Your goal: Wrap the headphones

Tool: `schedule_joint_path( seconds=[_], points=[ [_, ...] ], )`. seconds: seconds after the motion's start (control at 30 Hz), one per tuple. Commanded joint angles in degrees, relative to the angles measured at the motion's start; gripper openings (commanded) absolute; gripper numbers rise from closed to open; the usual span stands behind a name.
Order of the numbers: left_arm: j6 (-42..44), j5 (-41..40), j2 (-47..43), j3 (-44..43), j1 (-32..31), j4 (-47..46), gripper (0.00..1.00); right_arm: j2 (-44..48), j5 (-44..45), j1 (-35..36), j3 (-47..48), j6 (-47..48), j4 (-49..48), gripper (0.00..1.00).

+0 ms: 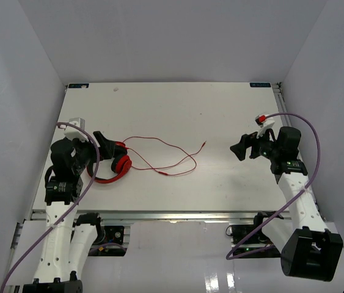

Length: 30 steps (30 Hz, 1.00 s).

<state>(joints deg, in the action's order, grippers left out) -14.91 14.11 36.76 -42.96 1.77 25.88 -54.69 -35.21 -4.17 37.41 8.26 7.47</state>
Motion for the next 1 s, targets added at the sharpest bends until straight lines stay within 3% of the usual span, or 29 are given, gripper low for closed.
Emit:
schedule_joint_path(
  seconds=[0.0, 0.1, 0.27, 0.43, 0.53, 0.67, 0.8, 0.97],
  points=[
    [-3.01, -9.44, 12.09, -2.21, 0.43, 6.9, 0.98, -0.15, -21.75, -0.05, 0.91, 16.49, 1.24, 0.9],
    [0.08, -12.47, 21.95, -5.89, 2.28, 8.84, 0.98, -1.82, -30.8, 0.53, 0.13, 23.16, 4.88, 0.9],
    [8.46, -17.92, 31.23, -7.12, 4.35, 8.78, 0.98, -0.54, -28.94, 0.74, -1.41, 28.37, 6.76, 0.9],
    [23.5, -16.19, 29.36, 0.33, 4.38, 1.18, 0.98, 0.45, -29.66, 0.91, -1.47, 26.99, 5.71, 0.9],
    [27.65, -14.78, 25.37, 6.21, 4.29, -2.51, 0.97, 0.64, -28.84, 0.91, -1.34, 26.56, 5.88, 0.9],
    [31.52, -12.09, 24.91, 12.18, 4.84, -6.2, 0.89, 0.73, -28.96, 0.91, -0.93, 26.2, 6.42, 0.9],
    [31.71, -9.12, 31.35, 8.24, 7.74, -6.08, 0.73, 1.14, -29.09, 0.91, -0.85, 26.74, 7.11, 0.9],
    [33.24, -9.59, 37.83, 6.83, 9.84, -7.03, 0.72, 1.53, -28.49, 0.91, -0.66, 26.89, 7.29, 0.9]
  ],
)
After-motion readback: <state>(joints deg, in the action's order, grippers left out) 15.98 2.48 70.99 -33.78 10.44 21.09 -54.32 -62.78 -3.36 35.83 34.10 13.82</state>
